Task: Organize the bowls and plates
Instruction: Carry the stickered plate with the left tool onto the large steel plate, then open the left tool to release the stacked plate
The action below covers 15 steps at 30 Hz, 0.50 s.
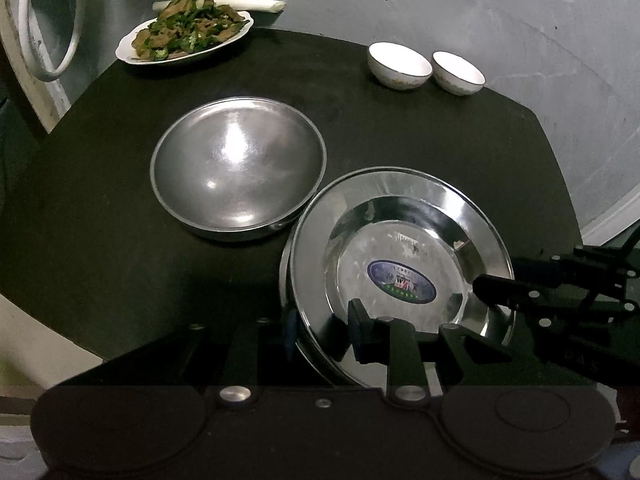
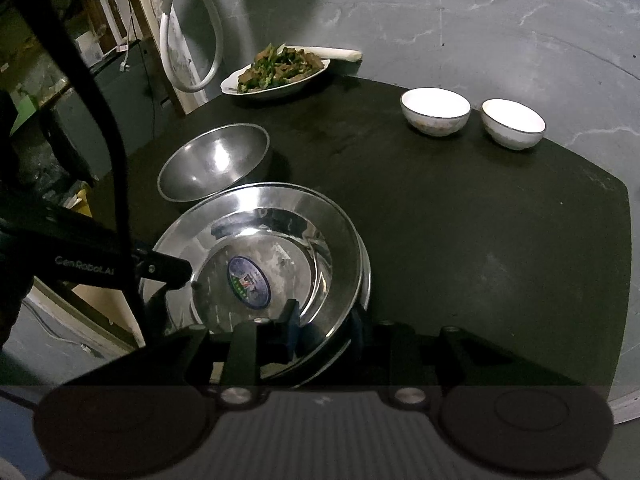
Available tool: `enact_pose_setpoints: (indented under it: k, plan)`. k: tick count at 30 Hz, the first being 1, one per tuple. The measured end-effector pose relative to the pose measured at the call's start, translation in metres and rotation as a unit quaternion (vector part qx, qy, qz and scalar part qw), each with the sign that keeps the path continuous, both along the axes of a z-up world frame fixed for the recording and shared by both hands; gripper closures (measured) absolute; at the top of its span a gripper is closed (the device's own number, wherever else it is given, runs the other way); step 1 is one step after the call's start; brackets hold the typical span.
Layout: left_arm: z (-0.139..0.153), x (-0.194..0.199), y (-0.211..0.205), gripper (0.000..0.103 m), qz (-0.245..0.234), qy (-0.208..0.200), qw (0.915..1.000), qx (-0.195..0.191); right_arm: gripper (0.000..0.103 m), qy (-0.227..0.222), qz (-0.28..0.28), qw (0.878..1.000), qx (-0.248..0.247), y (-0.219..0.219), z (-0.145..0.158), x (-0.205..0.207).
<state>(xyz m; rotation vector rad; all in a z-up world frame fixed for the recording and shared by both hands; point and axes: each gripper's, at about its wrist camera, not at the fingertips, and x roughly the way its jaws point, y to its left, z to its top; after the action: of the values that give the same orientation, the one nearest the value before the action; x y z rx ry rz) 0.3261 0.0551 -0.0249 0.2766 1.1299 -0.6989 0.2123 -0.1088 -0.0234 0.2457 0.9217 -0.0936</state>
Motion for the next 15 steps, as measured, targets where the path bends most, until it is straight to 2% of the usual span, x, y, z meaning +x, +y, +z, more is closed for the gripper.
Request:
enact_pose_setpoints:
  k: [15]
  plan:
    - [-0.0011, 0.0011, -0.0008, 0.072, -0.005, 0.002, 1.0000, 0.006, 0.070, 0.005, 0.004, 1.000, -0.010, 0.0017, 0.0002, 0.0018]
